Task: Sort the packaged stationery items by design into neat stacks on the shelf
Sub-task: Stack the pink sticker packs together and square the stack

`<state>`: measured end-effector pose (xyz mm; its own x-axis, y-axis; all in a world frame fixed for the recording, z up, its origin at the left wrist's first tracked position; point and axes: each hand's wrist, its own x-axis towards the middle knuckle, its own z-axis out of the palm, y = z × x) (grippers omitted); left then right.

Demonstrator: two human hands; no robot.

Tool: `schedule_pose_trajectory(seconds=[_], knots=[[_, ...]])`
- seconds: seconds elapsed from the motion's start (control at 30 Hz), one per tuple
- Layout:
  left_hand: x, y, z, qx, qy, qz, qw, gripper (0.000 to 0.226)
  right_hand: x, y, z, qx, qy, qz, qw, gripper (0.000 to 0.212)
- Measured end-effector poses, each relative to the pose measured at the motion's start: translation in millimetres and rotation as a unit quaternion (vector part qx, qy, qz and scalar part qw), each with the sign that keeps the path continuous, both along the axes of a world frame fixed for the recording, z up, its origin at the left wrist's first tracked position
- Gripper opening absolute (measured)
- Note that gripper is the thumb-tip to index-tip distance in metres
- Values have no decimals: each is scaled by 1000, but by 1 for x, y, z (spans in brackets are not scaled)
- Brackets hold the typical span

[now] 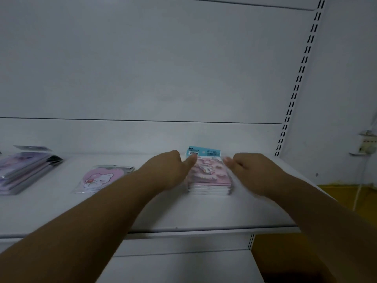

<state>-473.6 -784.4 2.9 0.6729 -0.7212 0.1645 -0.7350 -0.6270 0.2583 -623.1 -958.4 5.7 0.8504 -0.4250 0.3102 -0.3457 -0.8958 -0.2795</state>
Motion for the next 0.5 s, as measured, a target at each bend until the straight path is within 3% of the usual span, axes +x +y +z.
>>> schedule_pose_trajectory(seconds=[0.07, 0.17, 0.3, 0.5], knots=[[-12, 18, -1, 18, -33, -43, 998, 59, -15, 4, -4, -35, 36, 66, 997, 58], [-24, 22, -5, 69, -105, -85, 988, 51, -15, 7, -8, -63, 80, 86, 991, 40], [-18, 15, -11, 53, -93, -82, 991, 44, -12, 6, -12, -30, 65, 91, 993, 34], [-17, 16, -15, 40, -94, -84, 991, 41, -10, 6, -16, -69, 90, 99, 989, 38]])
